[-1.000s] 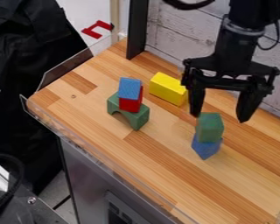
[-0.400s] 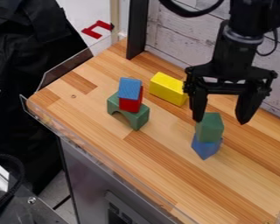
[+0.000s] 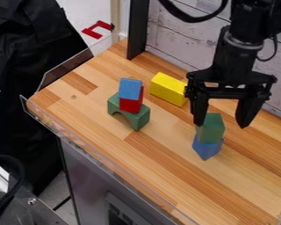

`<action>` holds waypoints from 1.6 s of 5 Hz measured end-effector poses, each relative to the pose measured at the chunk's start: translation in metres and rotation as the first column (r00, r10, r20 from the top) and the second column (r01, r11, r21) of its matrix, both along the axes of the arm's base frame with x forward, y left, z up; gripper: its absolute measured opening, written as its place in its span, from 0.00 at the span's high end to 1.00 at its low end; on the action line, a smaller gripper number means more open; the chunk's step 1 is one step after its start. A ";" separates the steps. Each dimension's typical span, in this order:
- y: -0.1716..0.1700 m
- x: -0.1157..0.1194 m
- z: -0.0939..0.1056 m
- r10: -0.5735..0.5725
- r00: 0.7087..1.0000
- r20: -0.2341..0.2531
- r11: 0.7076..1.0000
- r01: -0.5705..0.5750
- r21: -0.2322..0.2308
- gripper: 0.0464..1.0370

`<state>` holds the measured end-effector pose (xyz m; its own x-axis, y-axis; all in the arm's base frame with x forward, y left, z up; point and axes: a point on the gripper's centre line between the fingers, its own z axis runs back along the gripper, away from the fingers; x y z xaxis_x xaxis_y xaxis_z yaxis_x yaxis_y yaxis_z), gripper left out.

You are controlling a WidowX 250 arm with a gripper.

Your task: Remove the green block from top of the blue block and put it on top of yellow rectangular block

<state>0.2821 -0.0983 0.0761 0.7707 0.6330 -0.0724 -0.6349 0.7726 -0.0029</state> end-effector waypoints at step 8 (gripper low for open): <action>0.021 0.001 0.024 -0.095 0.994 0.049 0.995 0.097 -0.033 0.48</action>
